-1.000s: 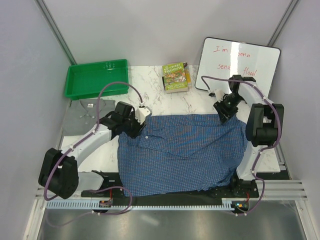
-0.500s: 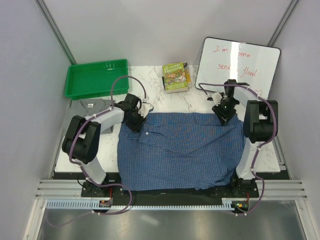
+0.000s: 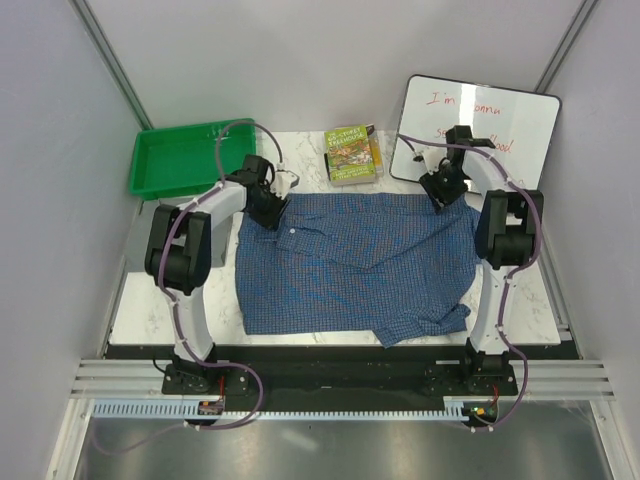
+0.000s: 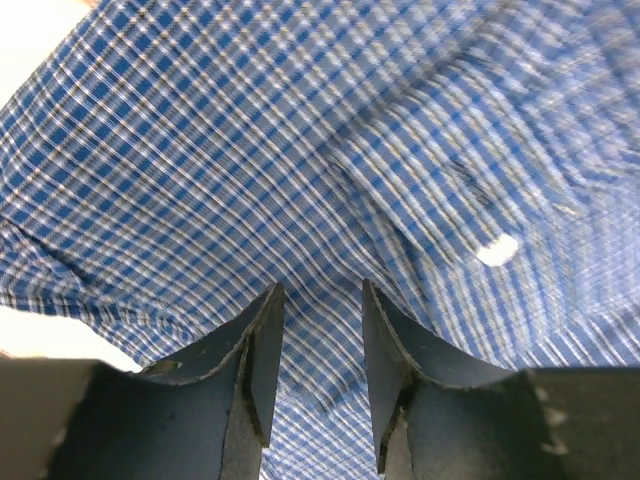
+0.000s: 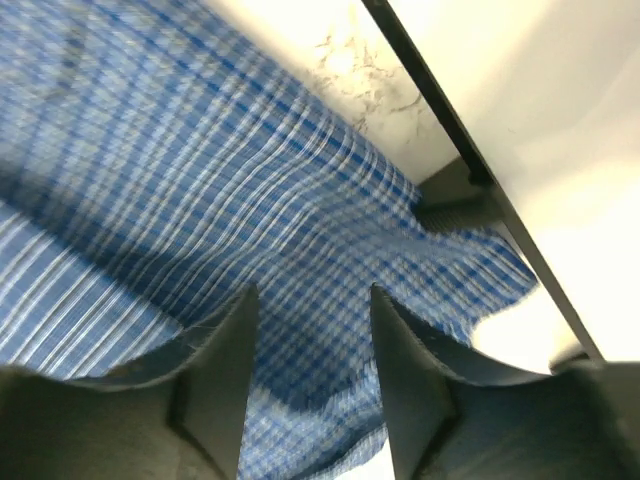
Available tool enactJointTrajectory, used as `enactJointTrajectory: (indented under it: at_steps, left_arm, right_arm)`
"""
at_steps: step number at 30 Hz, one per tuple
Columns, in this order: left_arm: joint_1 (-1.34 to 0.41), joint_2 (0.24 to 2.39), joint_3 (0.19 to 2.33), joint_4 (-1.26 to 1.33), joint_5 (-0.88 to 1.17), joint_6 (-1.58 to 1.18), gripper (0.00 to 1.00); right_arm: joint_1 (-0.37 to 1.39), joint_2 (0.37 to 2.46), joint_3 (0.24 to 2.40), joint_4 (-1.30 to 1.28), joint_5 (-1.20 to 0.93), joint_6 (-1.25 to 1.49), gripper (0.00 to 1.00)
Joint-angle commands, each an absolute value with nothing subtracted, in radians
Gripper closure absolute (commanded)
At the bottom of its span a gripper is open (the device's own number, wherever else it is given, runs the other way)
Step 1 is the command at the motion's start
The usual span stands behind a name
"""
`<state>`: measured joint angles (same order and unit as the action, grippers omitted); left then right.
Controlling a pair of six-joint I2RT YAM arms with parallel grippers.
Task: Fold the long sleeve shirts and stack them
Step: Fold the shirt
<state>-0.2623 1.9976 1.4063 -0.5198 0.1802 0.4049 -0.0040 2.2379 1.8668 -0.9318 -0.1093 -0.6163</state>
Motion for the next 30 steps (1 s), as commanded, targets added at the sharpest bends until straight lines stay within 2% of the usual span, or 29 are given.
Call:
enactJointTrajectory:
  at_steps: [1,3,7,10,12,14,17,20,30]
  left_arm:
    - [-0.256,1.827,1.411,-0.557,0.348,0.457,0.53]
    - [-0.264,1.694,1.352,-0.561,0.495,0.495,0.50]
    - [-0.353,1.467,1.194,-0.595,0.666,0.595,0.46]
    - [-0.515,1.306,1.019,-0.577,0.719,0.673,0.48]
    - [-0.702,1.243,0.900,-0.504,0.680,0.686,0.49]
    - [-0.876,1.195,0.832,-0.413,0.637,0.675,0.52]
    - [-1.041,1.248,0.773,-0.264,0.571,0.661,0.54]
    - [-1.127,1.355,0.779,-0.108,0.517,0.660,0.55]
    - [-1.290,1.623,0.887,0.074,0.489,0.718,0.51]
  right_arm:
    - [-0.012,2.080,1.922,-1.070,-0.218,-0.614,0.39]
    - [-0.026,1.978,1.892,-1.132,-0.285,-0.635,0.32]
    - [-0.055,1.810,1.723,-1.297,-0.360,-0.733,0.31]
    - [-0.063,1.656,1.496,-1.359,-0.400,-0.827,0.34]
    - [-0.058,1.620,1.351,-1.367,-0.411,-0.856,0.37]
    - [-0.057,1.609,1.296,-1.341,-0.426,-0.841,0.39]
    - [-0.051,1.643,1.267,-1.264,-0.448,-0.792,0.41]
    - [-0.044,1.710,1.293,-1.220,-0.454,-0.764,0.44]
    - [-0.046,1.827,1.328,-1.120,-0.443,-0.712,0.47]
